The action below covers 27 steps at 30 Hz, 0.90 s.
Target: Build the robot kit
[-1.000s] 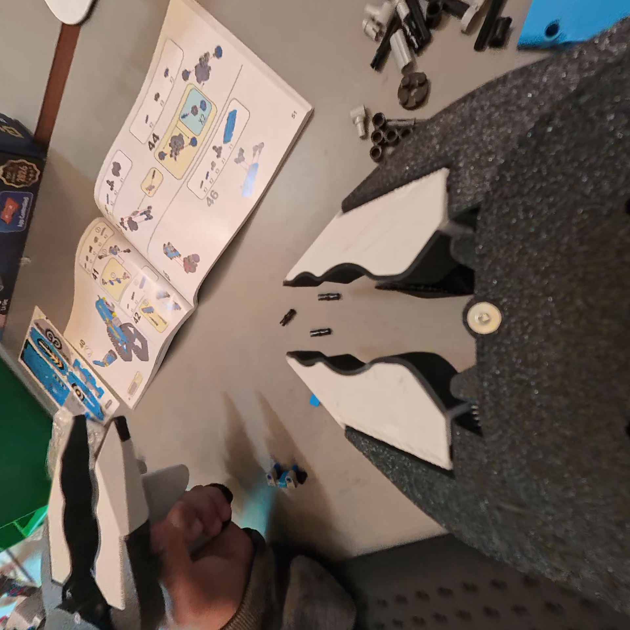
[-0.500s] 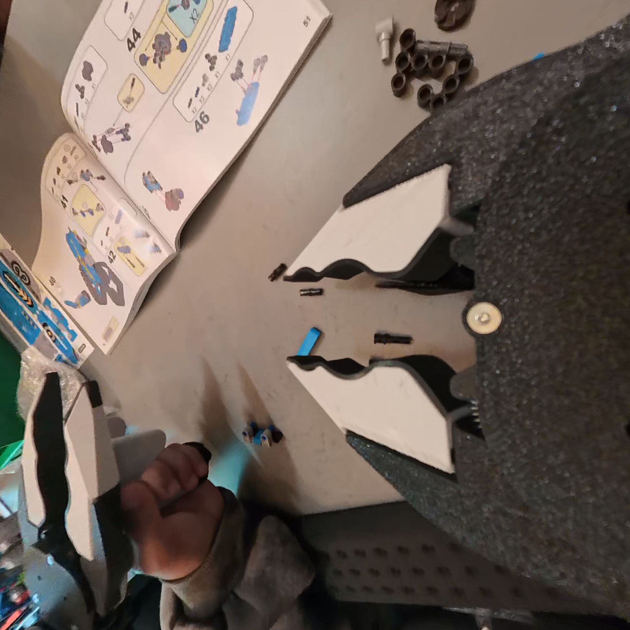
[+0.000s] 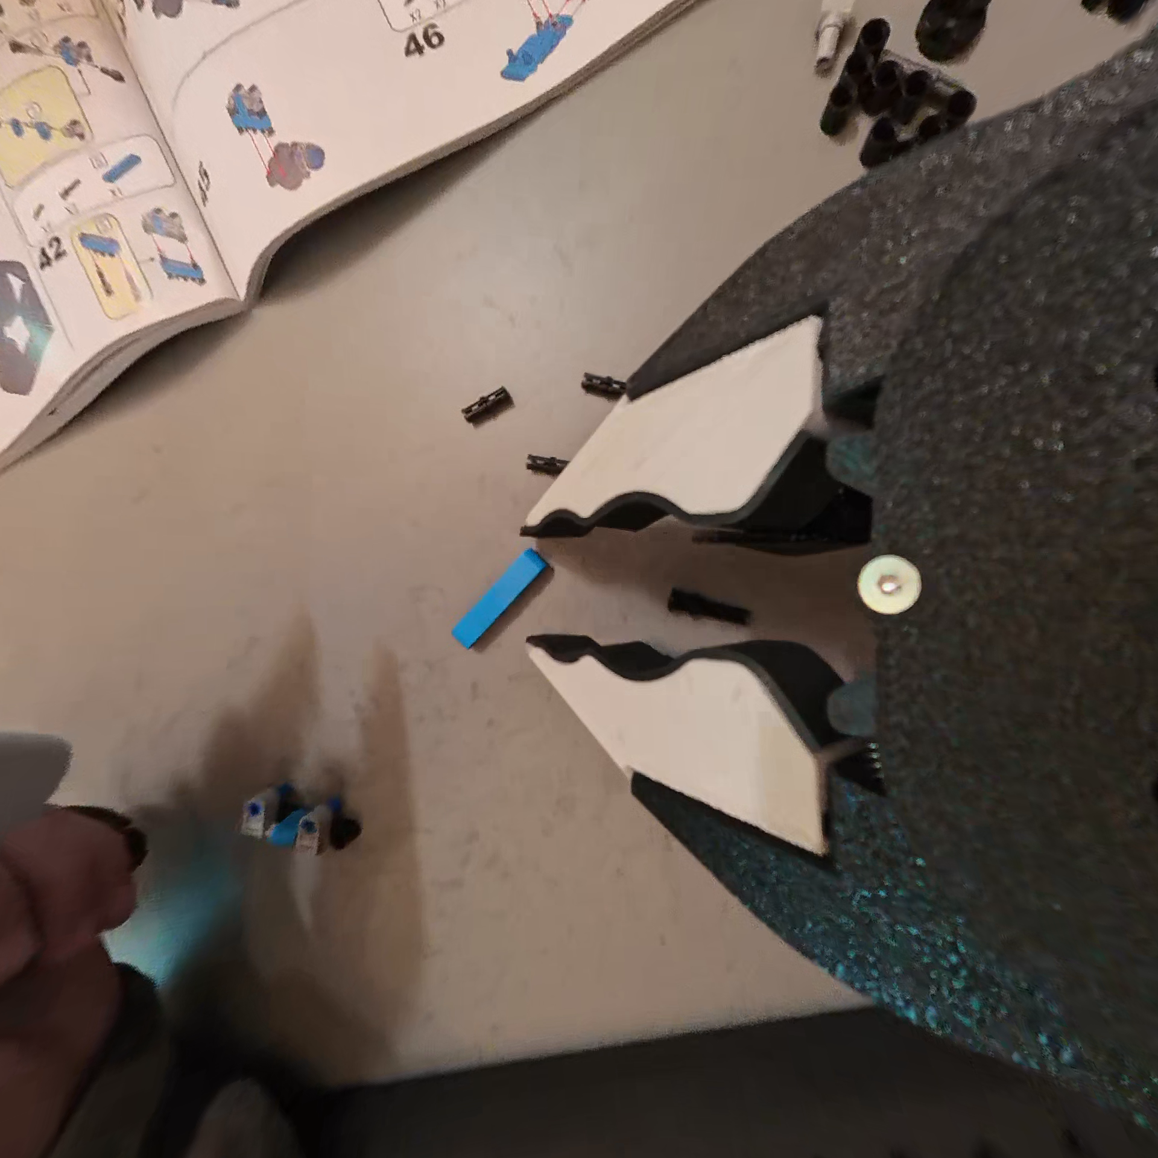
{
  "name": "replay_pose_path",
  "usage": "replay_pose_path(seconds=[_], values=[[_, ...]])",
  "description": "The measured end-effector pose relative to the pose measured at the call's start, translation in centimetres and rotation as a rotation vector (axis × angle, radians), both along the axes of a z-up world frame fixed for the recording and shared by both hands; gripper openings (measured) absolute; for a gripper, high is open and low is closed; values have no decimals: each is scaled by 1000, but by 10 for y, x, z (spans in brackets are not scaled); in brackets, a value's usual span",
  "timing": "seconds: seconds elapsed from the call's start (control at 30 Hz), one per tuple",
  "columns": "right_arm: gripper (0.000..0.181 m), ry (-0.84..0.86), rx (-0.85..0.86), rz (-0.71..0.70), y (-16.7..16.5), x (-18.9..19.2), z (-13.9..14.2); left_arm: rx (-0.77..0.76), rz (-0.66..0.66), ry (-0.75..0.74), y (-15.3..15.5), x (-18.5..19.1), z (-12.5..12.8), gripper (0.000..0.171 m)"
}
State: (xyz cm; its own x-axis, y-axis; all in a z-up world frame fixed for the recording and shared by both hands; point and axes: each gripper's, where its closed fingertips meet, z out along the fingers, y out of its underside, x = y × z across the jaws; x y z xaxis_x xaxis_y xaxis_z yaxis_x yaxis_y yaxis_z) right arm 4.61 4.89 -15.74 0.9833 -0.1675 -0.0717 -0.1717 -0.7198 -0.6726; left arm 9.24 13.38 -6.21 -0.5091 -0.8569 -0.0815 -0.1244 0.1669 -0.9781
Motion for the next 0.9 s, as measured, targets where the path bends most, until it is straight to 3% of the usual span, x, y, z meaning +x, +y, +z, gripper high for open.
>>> replay_pose_path(seconds=[0.17, 0.2, 0.33, 0.43, 0.57, 0.73, 0.9], values=[[29, -16, -19, 30, 9, 5, -5, -57, -27, 34, -3, 0, 1, 28], [18, -10, -15, 36, 10, 4, -5, -56, -34, 36, -5, 0, 0, 28], [7, 39, -16, 26, 8, 4, -5, -21, -87, 46, -16, -6, -5, 28], [8, 184, 52, 49, 5, -4, 7, -6, -187, 82, -33, -15, -12, 28], [7, 405, 194, 110, -2, -16, 37, -40, -428, 187, -66, -45, -20, 28], [7, 96, -25, 141, -13, -14, 6, 174, -485, 201, -81, -59, -45, 28], [8, -103, -94, 185, -3, -15, -4, 264, -479, 230, -81, -61, -59, 28]])
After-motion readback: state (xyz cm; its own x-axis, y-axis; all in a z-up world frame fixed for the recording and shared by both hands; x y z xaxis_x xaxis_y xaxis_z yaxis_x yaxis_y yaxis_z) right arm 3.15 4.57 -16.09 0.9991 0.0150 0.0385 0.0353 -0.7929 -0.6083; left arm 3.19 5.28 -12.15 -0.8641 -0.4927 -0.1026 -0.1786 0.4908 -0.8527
